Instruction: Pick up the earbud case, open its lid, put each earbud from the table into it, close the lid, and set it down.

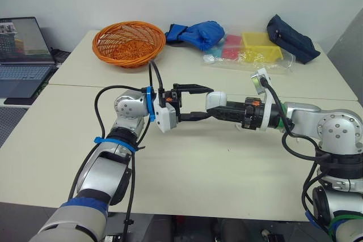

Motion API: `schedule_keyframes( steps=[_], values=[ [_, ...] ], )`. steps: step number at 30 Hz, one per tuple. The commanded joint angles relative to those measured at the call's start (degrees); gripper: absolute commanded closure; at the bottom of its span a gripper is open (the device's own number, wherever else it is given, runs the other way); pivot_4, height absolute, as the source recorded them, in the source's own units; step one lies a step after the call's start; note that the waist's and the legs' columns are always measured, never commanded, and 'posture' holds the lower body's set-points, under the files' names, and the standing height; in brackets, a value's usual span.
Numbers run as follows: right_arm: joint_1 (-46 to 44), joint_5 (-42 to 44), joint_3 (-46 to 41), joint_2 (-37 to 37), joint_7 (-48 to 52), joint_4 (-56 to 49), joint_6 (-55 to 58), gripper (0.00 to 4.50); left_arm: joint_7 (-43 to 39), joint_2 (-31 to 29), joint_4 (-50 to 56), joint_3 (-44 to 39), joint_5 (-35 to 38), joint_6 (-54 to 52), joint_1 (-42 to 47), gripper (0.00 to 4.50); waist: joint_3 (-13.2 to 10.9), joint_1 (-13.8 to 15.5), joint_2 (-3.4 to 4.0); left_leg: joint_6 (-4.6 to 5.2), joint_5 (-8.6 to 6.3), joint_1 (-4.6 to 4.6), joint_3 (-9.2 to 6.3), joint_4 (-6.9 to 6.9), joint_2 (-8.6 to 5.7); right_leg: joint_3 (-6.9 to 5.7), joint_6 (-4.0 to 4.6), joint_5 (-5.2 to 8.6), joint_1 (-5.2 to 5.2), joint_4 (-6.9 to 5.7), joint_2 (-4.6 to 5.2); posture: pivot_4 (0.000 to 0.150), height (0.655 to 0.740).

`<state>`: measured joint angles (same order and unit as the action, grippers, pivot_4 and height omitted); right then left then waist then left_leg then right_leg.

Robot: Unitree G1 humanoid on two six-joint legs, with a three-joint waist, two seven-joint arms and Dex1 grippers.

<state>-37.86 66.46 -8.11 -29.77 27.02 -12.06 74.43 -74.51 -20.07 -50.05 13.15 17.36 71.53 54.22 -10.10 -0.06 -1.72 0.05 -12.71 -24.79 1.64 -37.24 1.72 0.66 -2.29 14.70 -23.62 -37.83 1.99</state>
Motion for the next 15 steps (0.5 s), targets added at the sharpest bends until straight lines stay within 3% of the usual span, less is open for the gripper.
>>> schedule_keyframes(
  steps=[1, 9, 15],
  values=[
    [-1.2, 0.3, -0.7, -0.2, 0.2, -1.2, -0.8, 1.23, 0.0, 0.2, 1.5, -0.5, 1.5, 0.2, 0.9, 1.70, 0.0, 0.0, 0.00, 0.00, 0.00, 0.00, 0.00, -0.03, 0.00, 0.01, 0.00, 0.00, 0.00, -0.02, 0.00, 0.150, 0.7400],
    [-1.7, 0.6, -1.4, 0.2, -0.7, -0.2, -0.7, 1.23, 0.0, 0.4, 1.4, -0.4, 1.5, 0.5, 0.7, 1.70, 0.0, 0.0, 0.00, 0.00, 0.00, 0.00, 0.00, -0.11, 0.00, 0.02, 0.00, 0.00, 0.00, -0.10, 0.00, 0.150, 0.7400],
    [-1.8, 0.9, -1.5, 0.0, -0.7, -0.2, -0.6, 3.24, 0.1, 1.0, 1.5, -0.3, 1.4, 0.5, 1.0, 1.70, 0.0, -0.1, 0.00, 0.00, 0.00, 0.00, 0.01, -0.17, 0.00, 0.04, 0.00, 0.00, 0.00, -0.14, 0.00, 0.150, 0.7400]
  ],
)
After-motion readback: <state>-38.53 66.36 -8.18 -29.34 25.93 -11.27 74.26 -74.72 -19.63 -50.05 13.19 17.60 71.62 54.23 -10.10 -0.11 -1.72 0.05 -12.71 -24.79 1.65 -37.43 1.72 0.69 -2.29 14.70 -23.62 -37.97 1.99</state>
